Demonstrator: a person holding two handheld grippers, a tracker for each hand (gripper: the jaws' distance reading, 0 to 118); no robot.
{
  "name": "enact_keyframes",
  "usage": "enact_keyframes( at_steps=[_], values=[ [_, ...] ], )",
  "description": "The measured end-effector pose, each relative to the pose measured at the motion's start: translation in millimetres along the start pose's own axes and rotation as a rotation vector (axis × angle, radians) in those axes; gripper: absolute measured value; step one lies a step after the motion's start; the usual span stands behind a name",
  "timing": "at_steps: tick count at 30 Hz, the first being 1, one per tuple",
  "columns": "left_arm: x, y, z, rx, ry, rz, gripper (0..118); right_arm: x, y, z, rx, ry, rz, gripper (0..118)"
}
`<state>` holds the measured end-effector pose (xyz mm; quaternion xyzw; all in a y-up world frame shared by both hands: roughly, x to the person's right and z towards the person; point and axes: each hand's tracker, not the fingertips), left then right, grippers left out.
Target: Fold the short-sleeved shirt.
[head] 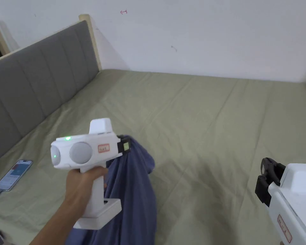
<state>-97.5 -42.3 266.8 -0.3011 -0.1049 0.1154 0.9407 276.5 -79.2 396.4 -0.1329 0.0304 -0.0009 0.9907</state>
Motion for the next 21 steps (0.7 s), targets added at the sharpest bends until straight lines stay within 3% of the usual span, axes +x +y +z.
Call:
enact_keyframes(
  at_steps=[6, 11, 21],
  values=[
    [89, 37, -9, 0.015, -0.218, -0.052, 0, 33, 2, 24, 0.031, -0.075, -0.022, 0],
    [176, 41, -28, -0.009, -0.351, -0.198, 0, 65, 3, 45, 0.05, -0.165, -0.026, 0],
    [281, -50, -90, -0.213, -0.478, -0.406, 0, 115, -8, 72, 0.029, -0.299, -0.051, 0]
  ],
)
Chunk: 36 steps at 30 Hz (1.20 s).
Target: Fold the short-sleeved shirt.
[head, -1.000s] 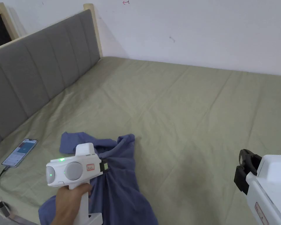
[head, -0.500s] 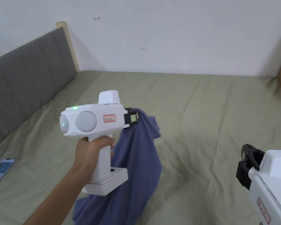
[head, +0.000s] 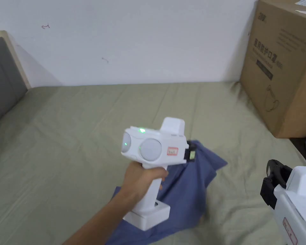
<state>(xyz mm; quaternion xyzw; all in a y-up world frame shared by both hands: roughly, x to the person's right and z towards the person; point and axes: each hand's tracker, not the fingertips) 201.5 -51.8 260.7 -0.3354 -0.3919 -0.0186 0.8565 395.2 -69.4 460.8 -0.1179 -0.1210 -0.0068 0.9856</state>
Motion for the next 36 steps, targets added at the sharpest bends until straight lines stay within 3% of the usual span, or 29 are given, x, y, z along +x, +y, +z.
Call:
enact_keyframes(
  at_steps=[5, 10, 12, 16, 18, 25, 36],
  values=[
    [7, -62, -61, -0.209, -0.006, -0.023, 1, 10, -10, 0, -0.027, -0.022, -0.007, 0],
    [0, -115, -101, -0.348, 0.08, -0.016, 4, 9, -17, -1, -0.054, -0.012, -0.013, 0],
    [-6, -126, -110, -0.39, 0.142, -0.008, 20, 7, -19, 0, -0.061, -0.006, -0.009, 0],
    [-14, -125, -98, -0.359, 0.205, 0.026, 88, 3, -18, 2, -0.06, 0.005, -0.002, 0],
    [-16, -118, -80, -0.281, 0.207, 0.047, 103, 2, -16, 2, -0.056, 0.006, 0.0, 0],
    [-30, -81, 12, 0.032, 0.229, 0.14, 104, -5, -7, 1, -0.039, 0.012, -0.002, 0],
    [-52, -85, 120, 0.417, 0.481, 0.054, 102, -19, 10, -1, 0.01, 0.039, 0.008, 0]
  ],
)
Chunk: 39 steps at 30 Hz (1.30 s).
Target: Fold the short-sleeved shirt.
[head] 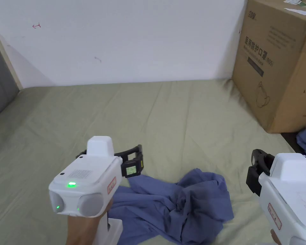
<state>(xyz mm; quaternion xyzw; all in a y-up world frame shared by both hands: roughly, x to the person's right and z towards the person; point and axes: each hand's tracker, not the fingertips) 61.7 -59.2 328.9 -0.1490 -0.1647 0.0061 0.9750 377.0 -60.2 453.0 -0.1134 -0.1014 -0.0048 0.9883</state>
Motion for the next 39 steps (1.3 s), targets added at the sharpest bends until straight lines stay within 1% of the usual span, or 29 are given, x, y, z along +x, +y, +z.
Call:
enact_keyframes(
  at_steps=[2, 3, 5, 6, 7, 8, 10, 16, 18, 22, 26, 29, 30, 31, 32, 33, 34, 37, 38, 39],
  values=[
    [-9, -2, 8, 0.042, 0.026, -0.012, 93, -3, 2, 0, 0.006, 0.007, 0.002, 0],
    [-12, -4, 11, 0.056, 0.028, -0.018, 83, -4, 3, 0, 0.009, 0.01, 0.003, 0],
    [-16, -7, 17, 0.07, 0.045, -0.044, 54, -7, 4, -1, 0.013, 0.015, 0.008, 0],
    [-17, -9, 16, 0.074, 0.05, -0.058, 35, -8, 4, -1, 0.015, 0.017, 0.01, 0],
    [-19, -10, 18, 0.078, 0.048, -0.06, 13, -9, 4, 0, 0.016, 0.019, 0.011, 0],
    [-19, -12, 19, 0.085, 0.053, -0.066, 6, -10, 4, -1, 0.016, 0.02, 0.011, 0],
    [-20, -13, 20, 0.087, 0.066, -0.072, 1, -11, 4, -1, 0.015, 0.025, 0.01, 0],
    [-24, -16, 16, 0.044, 0.062, -0.041, 1, -12, 3, -2, 0.01, 0.029, 0.014, 0],
    [-27, -20, 10, -0.027, 0.064, -0.024, 1, -12, 2, -2, 0.007, 0.029, 0.012, 0],
    [-36, -41, -9, -0.232, 0.065, 0.022, 1, -10, 0, -2, 0.001, 0.029, 0.011, 0],
    [-52, -81, -24, -0.4, 0.04, 0.112, 1, -9, -4, -4, -0.009, 0.027, 0.009, 0],
    [-58, -112, -32, -0.523, 0.053, 0.128, 1, -8, -7, -5, -0.02, 0.027, 0.009, 0],
    [-60, -120, -32, -0.538, 0.057, 0.131, 1, -8, -8, -6, -0.023, 0.027, 0.007, 0],
    [-62, -130, -32, -0.56, 0.066, 0.144, 1, -8, -10, -6, -0.026, 0.028, 0.006, 0],
    [-64, -137, -35, -0.609, 0.067, 0.15, 5, -7, -11, -7, -0.03, 0.028, 0.006, 0],
    [-65, -143, -37, -0.631, 0.083, 0.156, 12, -7, -12, -8, -0.034, 0.027, 0.005, 0],
    [-67, -151, -38, -0.657, 0.085, 0.167, 32, -7, -14, -8, -0.039, 0.028, 0.004, 0],
    [-68, -167, -43, -0.725, 0.142, 0.174, 99, -7, -18, -10, -0.048, 0.03, -0.004, 0],
    [-66, -171, -41, -0.719, 0.151, 0.171, 105, -7, -19, -11, -0.051, 0.031, -0.006, 0],
    [-64, -172, -41, -0.712, 0.158, 0.166, 105, -7, -20, -11, -0.054, 0.032, -0.007, 0]
  ],
)
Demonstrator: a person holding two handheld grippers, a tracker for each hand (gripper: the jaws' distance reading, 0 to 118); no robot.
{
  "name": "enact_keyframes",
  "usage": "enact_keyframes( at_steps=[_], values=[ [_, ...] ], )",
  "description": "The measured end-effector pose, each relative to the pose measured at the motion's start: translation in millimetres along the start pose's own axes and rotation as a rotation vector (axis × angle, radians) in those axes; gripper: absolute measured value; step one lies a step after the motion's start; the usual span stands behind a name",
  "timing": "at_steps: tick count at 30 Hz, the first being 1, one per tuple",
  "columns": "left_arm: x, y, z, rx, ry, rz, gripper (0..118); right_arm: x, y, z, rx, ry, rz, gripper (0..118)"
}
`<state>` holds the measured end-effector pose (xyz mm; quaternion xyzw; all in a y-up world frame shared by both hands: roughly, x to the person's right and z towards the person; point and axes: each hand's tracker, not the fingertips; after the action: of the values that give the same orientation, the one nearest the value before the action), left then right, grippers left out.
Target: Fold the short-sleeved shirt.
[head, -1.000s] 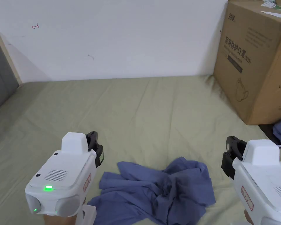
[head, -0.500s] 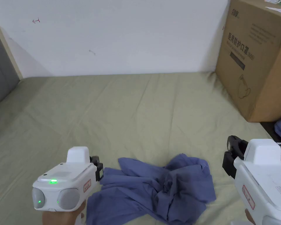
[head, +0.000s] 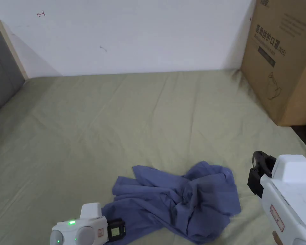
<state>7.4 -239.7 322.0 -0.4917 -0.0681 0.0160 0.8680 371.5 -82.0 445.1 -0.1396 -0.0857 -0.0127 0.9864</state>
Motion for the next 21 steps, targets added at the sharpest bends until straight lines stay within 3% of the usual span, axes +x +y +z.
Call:
enact_keyframes(
  at_steps=[3, 6, 9, 11, 12, 16, 17, 18, 20, 21],
  values=[
    [5, -2, -9, -0.02, 0.017, -0.013, 102, 0, -3, -4, -0.012, 0.005, 0.0, 0],
    [11, -8, -25, -0.036, 0.016, -0.029, 62, 1, -6, -8, -0.025, 0.008, 0.0, 0],
    [19, -12, -28, -0.029, 0.045, -0.051, 54, 4, -10, -14, -0.044, 0.012, -0.005, 0],
    [23, -11, -19, -0.014, 0.025, -0.069, 16, 8, -14, -21, -0.066, 0.013, -0.012, 0],
    [25, -10, -17, 0.006, 0.005, -0.078, 6, 9, -15, -25, -0.079, 0.013, -0.018, 0],
    [30, -5, 1, 0.066, -0.032, -0.073, 4, 17, -22, -53, -0.186, 0.021, -0.053, 3],
    [29, -3, 8, 0.08, -0.039, -0.068, 4, 21, -26, -67, -0.215, 0.023, -0.061, 13],
    [29, 0, 13, 0.088, -0.048, -0.065, 4, 25, -30, -79, -0.241, 0.025, -0.072, 33],
    [28, 7, 29, 0.116, -0.074, -0.049, 4, 32, -37, -110, -0.309, 0.017, -0.092, 39],
    [27, 10, 34, 0.133, -0.085, -0.039, 4, 35, -42, -125, -0.347, 0.017, -0.096, 53]
  ],
)
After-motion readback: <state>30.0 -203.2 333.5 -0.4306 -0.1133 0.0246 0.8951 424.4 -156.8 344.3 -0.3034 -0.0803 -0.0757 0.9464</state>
